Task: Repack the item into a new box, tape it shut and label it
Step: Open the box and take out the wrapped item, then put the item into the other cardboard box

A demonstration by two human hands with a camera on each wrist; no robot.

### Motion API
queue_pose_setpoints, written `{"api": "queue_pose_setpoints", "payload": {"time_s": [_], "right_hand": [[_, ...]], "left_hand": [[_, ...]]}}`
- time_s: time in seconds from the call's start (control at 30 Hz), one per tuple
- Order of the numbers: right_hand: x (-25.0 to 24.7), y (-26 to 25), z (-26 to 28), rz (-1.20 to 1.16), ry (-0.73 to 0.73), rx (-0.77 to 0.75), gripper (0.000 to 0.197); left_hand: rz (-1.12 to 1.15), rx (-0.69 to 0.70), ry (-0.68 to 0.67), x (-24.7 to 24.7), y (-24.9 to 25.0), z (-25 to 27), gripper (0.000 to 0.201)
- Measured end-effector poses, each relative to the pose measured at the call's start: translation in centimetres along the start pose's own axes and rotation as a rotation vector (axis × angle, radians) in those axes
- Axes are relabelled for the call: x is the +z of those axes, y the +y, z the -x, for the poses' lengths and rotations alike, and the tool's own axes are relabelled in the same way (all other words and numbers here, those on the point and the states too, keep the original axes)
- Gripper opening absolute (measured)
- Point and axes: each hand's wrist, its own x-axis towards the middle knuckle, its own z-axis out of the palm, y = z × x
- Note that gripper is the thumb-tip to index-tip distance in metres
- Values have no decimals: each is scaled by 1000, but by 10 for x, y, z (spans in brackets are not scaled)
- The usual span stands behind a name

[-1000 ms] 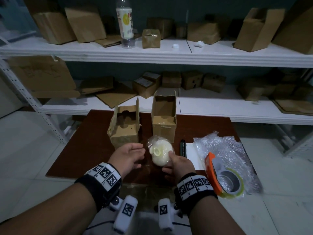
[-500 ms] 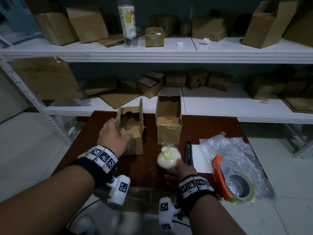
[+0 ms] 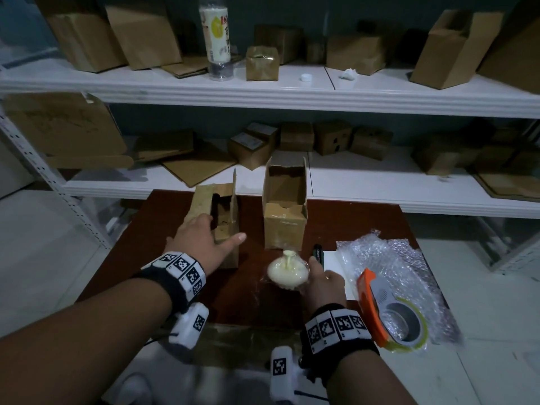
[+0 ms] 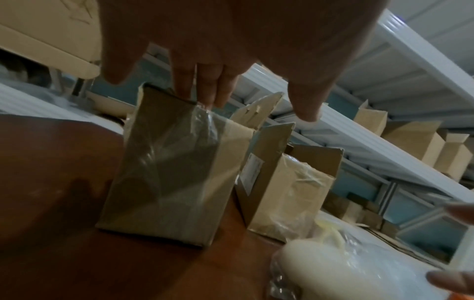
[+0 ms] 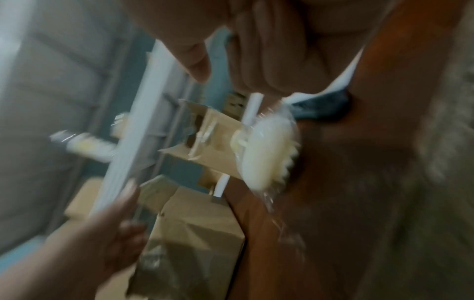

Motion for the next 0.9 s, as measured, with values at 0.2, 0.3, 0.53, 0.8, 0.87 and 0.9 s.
{"api": "queue_pose_setpoints", "payload": {"time_s": [0.2, 0.3, 0.53, 0.8, 0.87, 0.9], "right_hand": [[6, -13, 20, -81, -42, -145, 48], [14, -10, 17, -122, -61, -164, 44], [24, -8, 6, -97, -102, -174, 32], [35, -7, 3, -92, -120, -194, 21], [35, -8, 0, -85, -112, -204, 23], [35, -9, -2, -82, -111, -205, 24]], "left_hand": [[46, -32, 97, -5, 13, -18, 53], [13, 32, 137, 3, 0, -24, 52], [-264, 177, -74, 6, -20, -36, 60], [-407, 45, -74, -21, -40, -80, 58], [-397, -11, -82, -27, -51, -98, 58], [-393, -29, -75, -30, -57, -105, 58]]}}
